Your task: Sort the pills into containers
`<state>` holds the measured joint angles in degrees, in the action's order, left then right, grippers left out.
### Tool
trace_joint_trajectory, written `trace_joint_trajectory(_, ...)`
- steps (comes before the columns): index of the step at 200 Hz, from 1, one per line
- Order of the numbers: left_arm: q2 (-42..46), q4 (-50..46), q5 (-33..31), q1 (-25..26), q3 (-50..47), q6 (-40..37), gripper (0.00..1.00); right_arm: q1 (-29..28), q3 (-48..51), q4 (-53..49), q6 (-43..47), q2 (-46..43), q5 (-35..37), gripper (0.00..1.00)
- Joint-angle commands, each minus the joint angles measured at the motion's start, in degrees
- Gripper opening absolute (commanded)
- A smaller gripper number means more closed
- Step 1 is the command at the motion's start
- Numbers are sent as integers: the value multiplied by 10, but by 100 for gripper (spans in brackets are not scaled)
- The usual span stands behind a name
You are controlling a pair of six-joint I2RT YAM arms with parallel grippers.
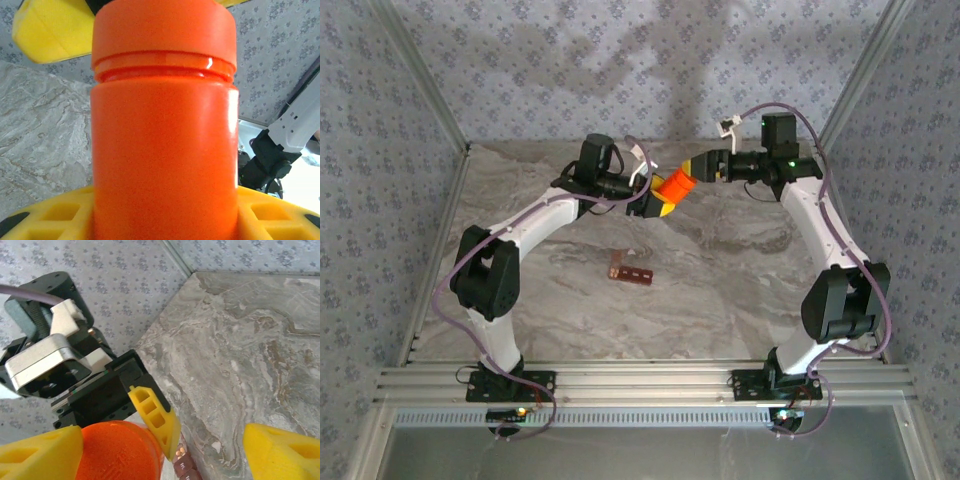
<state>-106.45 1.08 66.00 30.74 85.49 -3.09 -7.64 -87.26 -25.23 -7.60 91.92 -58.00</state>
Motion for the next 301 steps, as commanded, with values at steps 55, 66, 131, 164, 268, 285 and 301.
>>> trace_joint_trajectory(55,-15,-22,33,-3,28,-2,0,-10,9,-3,31,-26,-43,84)
trace_joint_trajectory(66,-15,-22,33,-3,29,-2,0,-11,11,-2,30,-28,-44,84)
trace_joint_trajectory(131,-14,-23,36,-2,32,0,0,-15,24,-23,44,-29,-42,81)
trace_joint_trajectory(164,-14,-23,35,-2,34,0,0,-18,24,-25,44,-27,-43,73)
trace_joint_trajectory(268,16,-32,-52,8,14,-40,0,-35,65,2,-42,-22,48,38)
trace_joint_trajectory(285,31,-38,-108,22,1,-72,0,-41,75,2,-77,-16,73,38)
trace_joint_trajectory(301,44,-20,-154,34,-18,-87,0,-47,92,22,-119,-14,89,37)
